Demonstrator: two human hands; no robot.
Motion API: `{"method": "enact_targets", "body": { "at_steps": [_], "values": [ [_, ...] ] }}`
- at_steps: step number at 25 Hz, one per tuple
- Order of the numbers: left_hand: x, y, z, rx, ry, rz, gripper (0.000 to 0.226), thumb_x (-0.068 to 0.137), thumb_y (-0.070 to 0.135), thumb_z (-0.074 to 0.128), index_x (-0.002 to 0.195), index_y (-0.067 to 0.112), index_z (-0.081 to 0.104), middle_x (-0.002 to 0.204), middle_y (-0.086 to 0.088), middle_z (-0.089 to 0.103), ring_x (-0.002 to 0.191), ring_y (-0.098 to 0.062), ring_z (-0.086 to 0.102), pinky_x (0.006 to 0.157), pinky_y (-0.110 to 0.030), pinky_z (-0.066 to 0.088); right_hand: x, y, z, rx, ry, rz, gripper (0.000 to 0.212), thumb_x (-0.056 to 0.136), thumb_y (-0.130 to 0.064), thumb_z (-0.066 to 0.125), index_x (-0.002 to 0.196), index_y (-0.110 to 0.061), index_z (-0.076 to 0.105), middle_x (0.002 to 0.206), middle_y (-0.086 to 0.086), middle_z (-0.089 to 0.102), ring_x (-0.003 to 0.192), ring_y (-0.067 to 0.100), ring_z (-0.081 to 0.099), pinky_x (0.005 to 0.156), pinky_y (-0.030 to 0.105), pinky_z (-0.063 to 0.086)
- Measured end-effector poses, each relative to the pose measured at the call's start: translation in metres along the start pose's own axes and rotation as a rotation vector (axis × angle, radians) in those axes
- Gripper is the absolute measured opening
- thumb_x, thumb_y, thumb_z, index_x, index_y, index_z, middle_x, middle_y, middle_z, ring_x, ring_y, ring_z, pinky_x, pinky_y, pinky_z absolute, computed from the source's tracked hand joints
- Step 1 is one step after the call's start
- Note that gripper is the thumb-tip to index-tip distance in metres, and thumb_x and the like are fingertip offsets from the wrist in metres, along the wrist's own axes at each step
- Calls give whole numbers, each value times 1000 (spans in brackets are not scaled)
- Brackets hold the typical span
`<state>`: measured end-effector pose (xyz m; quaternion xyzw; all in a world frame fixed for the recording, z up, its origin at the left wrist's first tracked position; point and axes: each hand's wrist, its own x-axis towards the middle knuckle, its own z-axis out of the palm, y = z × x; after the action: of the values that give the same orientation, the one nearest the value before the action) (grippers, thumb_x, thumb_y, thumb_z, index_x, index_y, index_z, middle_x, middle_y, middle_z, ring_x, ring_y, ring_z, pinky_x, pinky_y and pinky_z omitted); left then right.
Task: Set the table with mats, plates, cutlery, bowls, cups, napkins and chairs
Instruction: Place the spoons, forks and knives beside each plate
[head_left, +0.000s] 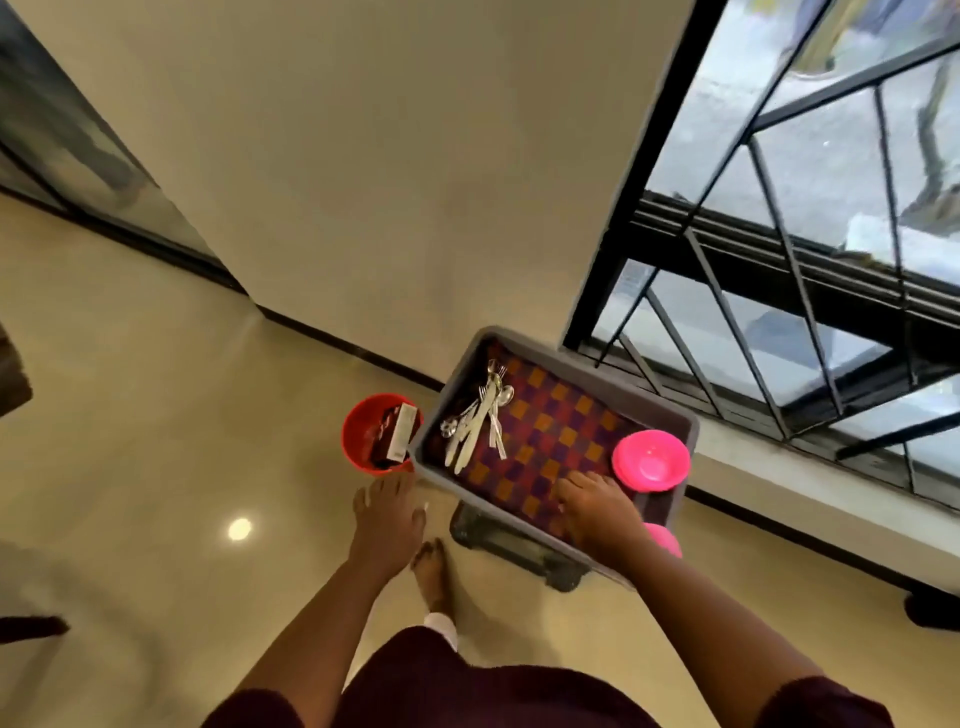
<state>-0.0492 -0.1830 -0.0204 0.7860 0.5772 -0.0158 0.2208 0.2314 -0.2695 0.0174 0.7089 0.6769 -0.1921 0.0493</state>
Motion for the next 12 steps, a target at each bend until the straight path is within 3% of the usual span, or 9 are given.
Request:
{"method": "enact_targets", "body": {
  "at_steps": [2, 5, 9, 12],
  "values": [
    [37, -5, -20, -11, -49, 47, 43, 96, 24, 48, 139, 23, 42, 143, 0, 43, 135, -22, 36, 110, -46, 19, 31, -11, -14, 87, -26, 57, 22, 95, -23, 48, 114, -18, 60, 114, 2, 62, 105, 26, 58, 83, 34, 43],
    [83, -16, -34, -108, -105, 134, 37, 94, 18, 51, 132, 18, 51, 132, -5, 55, 123, -26, 50, 98, -40, 35, 81, -32, -11, 240, -108, 152, 27, 95, -21, 49, 121, -18, 56, 121, 2, 60, 110, 27, 58, 85, 37, 48],
    [109, -13, -32, -247, -179, 214, 29, 93, 18, 55, 123, 17, 58, 122, -2, 60, 115, -20, 52, 96, -35, 40, 135, -49, 17, 430, -347, 248, 32, 95, -17, 49, 126, -18, 54, 115, 6, 63, 99, 25, 62, 74, 34, 50],
    [120, -12, -28, -394, -237, 191, 26, 95, 15, 53, 120, 20, 57, 120, 3, 56, 113, -11, 50, 94, -25, 40, 177, -53, 32, 481, -430, 272, 36, 95, -15, 48, 131, -18, 48, 112, 10, 63, 93, 26, 61, 70, 34, 49]
  ]
}}
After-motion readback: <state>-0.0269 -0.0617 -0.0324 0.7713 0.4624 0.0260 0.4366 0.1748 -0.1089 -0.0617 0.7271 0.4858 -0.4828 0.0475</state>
